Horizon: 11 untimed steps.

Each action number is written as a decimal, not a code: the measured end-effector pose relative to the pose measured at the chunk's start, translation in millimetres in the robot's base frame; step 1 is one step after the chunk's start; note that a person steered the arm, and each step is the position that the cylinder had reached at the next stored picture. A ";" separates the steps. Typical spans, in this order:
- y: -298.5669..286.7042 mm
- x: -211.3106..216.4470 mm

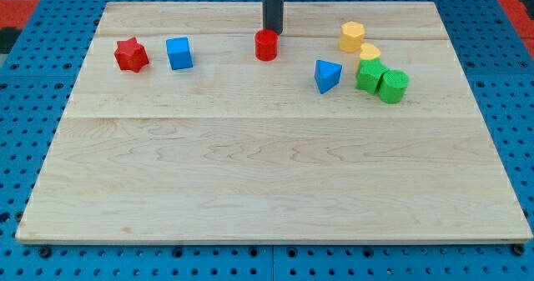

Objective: Place the red circle right to the cube

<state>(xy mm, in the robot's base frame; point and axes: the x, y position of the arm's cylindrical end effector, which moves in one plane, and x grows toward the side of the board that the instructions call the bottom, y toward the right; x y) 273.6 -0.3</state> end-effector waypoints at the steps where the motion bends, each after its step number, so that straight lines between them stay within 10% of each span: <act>1: -11.2 14.9; 11: -2.0 82.6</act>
